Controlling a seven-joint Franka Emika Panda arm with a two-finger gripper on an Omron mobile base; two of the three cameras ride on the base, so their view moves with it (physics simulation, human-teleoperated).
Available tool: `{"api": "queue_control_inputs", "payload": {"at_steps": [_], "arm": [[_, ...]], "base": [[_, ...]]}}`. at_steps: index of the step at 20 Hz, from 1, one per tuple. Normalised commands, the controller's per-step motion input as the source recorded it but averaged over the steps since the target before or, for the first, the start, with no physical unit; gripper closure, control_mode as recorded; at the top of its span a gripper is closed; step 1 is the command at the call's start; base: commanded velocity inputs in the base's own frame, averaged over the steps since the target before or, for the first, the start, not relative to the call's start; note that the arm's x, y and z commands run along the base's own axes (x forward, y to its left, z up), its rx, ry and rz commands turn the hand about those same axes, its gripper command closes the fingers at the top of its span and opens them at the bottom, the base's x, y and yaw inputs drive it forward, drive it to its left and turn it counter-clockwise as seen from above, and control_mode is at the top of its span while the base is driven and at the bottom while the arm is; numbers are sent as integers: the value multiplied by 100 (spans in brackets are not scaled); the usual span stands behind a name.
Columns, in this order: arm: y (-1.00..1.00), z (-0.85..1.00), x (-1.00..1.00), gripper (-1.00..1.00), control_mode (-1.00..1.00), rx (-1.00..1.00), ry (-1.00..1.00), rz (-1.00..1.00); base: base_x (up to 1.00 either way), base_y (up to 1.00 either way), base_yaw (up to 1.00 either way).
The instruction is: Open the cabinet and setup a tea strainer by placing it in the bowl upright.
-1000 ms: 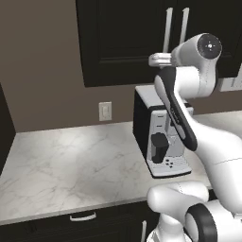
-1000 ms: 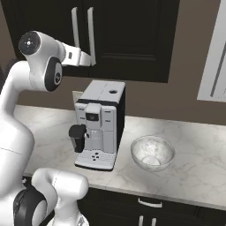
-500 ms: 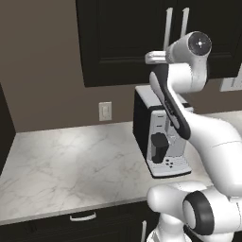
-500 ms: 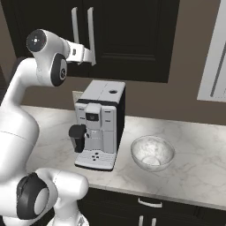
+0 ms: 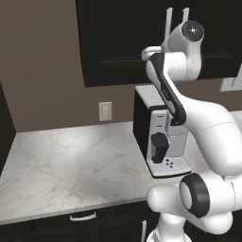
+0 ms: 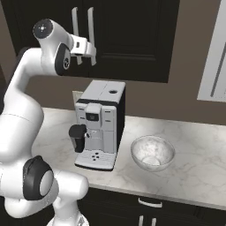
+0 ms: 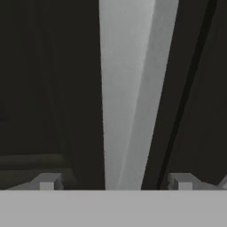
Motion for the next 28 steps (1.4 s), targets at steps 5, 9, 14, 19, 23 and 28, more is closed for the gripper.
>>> {"api": "queue_control_inputs", "payload": {"at_steps": [5, 9, 14, 19, 23, 28], "arm": [[0, 0, 26, -100, -100, 0, 0, 0], [0, -6, 13, -100, -100, 0, -5, 0], [-2, -13, 0, -100, -100, 0, -17, 0], [0, -8, 0, -100, -100, 0, -11, 0], [0, -1, 3, 100, -100, 0, -11, 0], [0, -1, 19, 100, -100, 0, -7, 0]], "base": [[0, 0, 0], [0, 0, 0], [0, 0, 0], [0, 0, 0], [0, 0, 0], [0, 0, 0]]}}
